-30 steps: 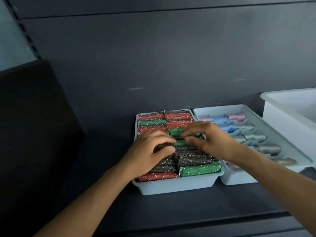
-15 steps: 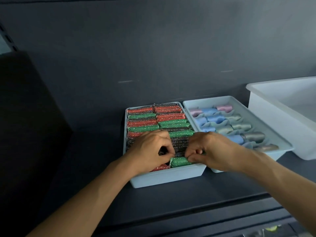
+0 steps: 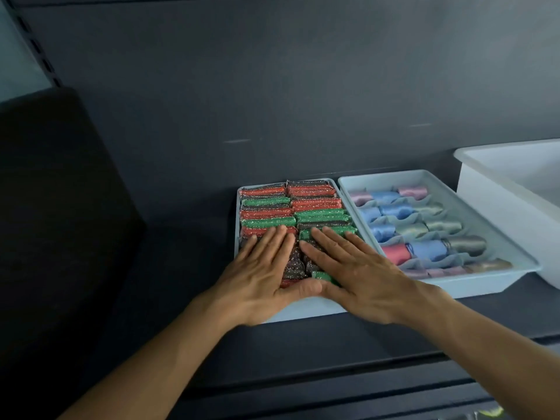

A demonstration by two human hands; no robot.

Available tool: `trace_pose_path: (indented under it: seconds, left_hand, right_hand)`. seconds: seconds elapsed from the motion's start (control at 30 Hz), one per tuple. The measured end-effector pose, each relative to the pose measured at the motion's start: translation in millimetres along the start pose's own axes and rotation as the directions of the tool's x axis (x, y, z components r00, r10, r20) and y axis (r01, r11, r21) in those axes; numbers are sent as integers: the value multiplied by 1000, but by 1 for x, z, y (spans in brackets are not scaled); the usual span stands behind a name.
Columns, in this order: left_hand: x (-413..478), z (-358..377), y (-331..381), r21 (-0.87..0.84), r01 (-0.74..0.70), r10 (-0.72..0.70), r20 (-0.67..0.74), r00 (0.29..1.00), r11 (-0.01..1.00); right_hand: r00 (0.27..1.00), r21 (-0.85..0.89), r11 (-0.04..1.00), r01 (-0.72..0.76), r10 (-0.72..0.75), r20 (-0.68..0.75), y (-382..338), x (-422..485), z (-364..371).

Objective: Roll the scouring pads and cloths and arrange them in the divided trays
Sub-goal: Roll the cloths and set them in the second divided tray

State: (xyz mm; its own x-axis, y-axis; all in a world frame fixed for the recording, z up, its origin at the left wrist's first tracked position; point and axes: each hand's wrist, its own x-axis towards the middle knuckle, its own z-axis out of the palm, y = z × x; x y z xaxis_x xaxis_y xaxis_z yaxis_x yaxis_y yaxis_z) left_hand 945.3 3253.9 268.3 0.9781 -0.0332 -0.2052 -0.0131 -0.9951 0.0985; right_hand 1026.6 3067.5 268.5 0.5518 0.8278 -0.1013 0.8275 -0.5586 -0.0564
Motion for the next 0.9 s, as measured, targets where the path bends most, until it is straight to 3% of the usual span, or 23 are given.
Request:
trace_pose_path:
  seconds: [0.1,0.27,0.43,0.63,0.77,0.9]
  left_hand:
    - [-9,6,3,42,-18,17,13,1000,999]
    - [4,6,2,15,48,-47,-42,998,999]
    - [22,7,0,-67,94,-102,-121,987,993]
    - [19,9,1,-6,118,-116,-244,963,993]
    - [32,0,-1,-160,174,-208,-227,952,972]
    - [23,-2,7,-136,205,-223,-135,965,969]
  right_hand:
    - [1000,-16,1000,22,-22,14,0,-6,-1]
    - [994,210,973,-96,103,-22,2,9,-3]
    - [990,62,993,-97,103,-94,5,28,7]
    - [992,20,998,-63,65,-112,4,18,6]
    - [991,61,996,-69,76,-110,4,19,5]
    - [993,67,996,-54,60,-97,4,16,5]
